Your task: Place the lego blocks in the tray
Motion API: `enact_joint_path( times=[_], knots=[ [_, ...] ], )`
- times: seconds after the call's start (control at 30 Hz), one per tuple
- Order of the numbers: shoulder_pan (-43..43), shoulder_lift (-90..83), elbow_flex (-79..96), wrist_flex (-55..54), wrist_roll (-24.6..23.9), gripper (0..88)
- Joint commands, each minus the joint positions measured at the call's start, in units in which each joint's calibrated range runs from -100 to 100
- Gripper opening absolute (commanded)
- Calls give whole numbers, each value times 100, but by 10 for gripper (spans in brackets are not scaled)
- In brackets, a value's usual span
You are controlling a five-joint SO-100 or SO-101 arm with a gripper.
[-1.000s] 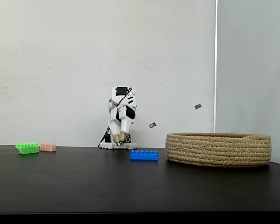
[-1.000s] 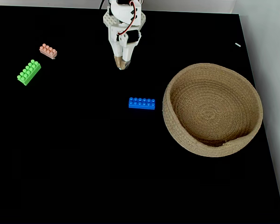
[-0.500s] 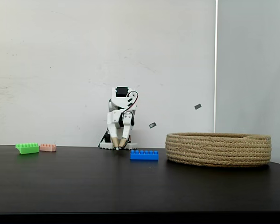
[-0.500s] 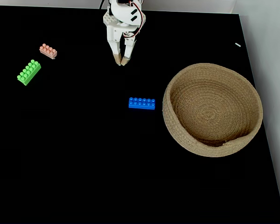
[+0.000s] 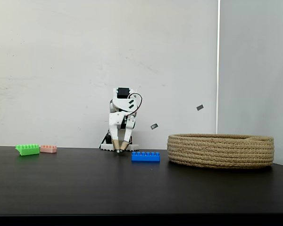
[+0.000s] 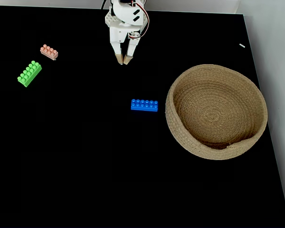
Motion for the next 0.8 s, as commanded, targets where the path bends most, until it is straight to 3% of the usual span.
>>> enact_joint_path(
  times=[0.0,0.77],
  knots=[
    [49,-49,80,30,20,0],
    [57,-49,80,72,176,0]
  ],
)
